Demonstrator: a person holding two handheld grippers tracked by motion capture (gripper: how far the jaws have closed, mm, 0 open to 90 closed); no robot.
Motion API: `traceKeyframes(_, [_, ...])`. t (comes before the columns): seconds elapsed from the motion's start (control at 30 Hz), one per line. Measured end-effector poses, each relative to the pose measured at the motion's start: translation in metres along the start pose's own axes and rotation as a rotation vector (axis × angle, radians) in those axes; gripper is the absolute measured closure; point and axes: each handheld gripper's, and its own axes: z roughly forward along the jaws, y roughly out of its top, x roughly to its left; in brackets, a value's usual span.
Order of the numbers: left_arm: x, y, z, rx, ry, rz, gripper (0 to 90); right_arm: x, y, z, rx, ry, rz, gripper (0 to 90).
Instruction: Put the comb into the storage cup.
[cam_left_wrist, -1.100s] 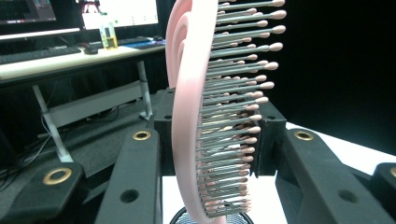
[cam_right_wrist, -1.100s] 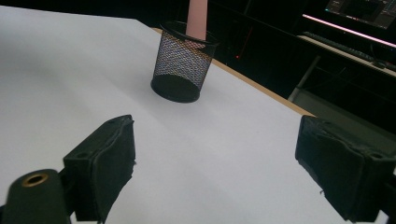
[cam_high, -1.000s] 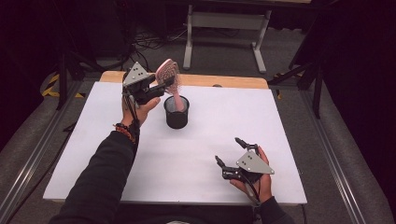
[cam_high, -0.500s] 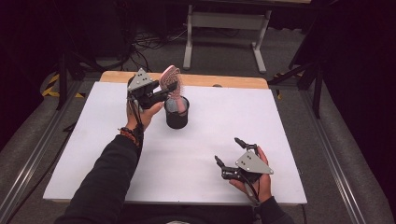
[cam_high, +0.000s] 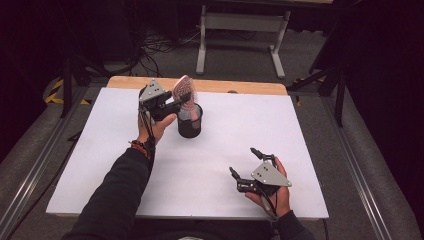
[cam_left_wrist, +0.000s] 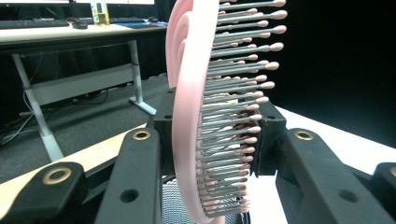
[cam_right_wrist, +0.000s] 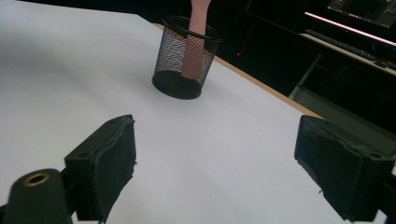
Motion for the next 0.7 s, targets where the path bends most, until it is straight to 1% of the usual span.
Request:
traceKeyframes(0.27, [0.0, -0.008, 0.002, 0.015, -0.004, -0.011, 63.1, 0.0, 0.0, 0.001, 0.003, 0.0, -0.002, 13.5])
traceKeyframes(0.43, [0.0, -0.01, 0.003, 0.022, -0.006, -0.006, 63.0, 0.001, 0.0, 0.001, 0.006, 0.003, -0.003, 13.5])
traceKeyframes(0.7, [0.002, -0.016, 0.004, 0.031, -0.005, -0.021, 63.0, 0.001, 0.0, 0.001, 0.012, 0.003, -0.007, 13.7])
